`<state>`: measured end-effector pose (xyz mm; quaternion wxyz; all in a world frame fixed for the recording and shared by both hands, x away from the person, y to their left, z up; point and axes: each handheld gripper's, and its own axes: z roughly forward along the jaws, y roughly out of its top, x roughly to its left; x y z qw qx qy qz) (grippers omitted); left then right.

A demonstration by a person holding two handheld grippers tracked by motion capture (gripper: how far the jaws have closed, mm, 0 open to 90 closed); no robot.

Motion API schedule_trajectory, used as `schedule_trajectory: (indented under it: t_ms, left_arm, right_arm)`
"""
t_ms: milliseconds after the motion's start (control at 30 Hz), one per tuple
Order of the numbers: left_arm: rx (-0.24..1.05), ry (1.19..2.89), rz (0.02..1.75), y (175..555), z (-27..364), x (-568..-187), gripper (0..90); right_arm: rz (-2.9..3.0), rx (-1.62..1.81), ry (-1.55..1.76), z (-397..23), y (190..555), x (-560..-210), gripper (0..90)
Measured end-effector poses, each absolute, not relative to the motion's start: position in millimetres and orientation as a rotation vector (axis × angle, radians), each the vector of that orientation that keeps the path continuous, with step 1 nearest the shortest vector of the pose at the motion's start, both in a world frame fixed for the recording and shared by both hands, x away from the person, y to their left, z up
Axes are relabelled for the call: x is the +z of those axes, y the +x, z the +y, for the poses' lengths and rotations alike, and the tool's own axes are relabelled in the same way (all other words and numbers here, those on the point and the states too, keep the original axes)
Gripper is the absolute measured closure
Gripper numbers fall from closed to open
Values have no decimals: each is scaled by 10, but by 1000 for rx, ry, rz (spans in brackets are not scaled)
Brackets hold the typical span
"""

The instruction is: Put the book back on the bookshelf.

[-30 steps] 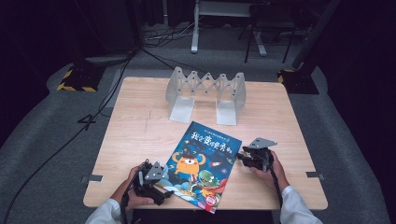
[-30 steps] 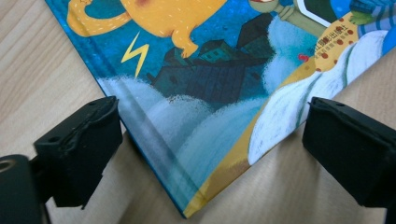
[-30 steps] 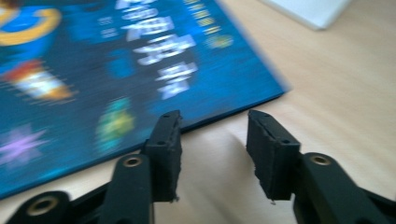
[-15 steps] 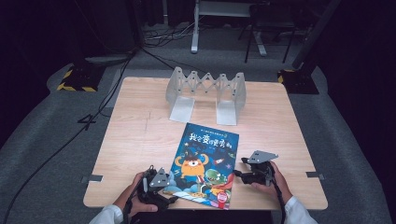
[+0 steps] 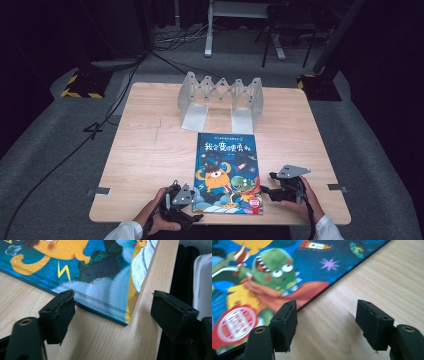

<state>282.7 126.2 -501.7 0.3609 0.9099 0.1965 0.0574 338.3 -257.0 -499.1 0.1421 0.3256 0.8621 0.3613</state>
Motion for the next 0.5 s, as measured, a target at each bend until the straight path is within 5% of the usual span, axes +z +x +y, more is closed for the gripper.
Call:
schedule_trajectory:
  t_ms: [167,500]
  left_arm:
    - [180,2333,531,2842,1279,-5014,301]
    - [177,2336,522,2890,1331,-5021,242]
  right_arm:
    - [2490,1040,940,-2572,3333,-4990,335]
    - [2488,1042,937,-2574,3342,-4996,314]
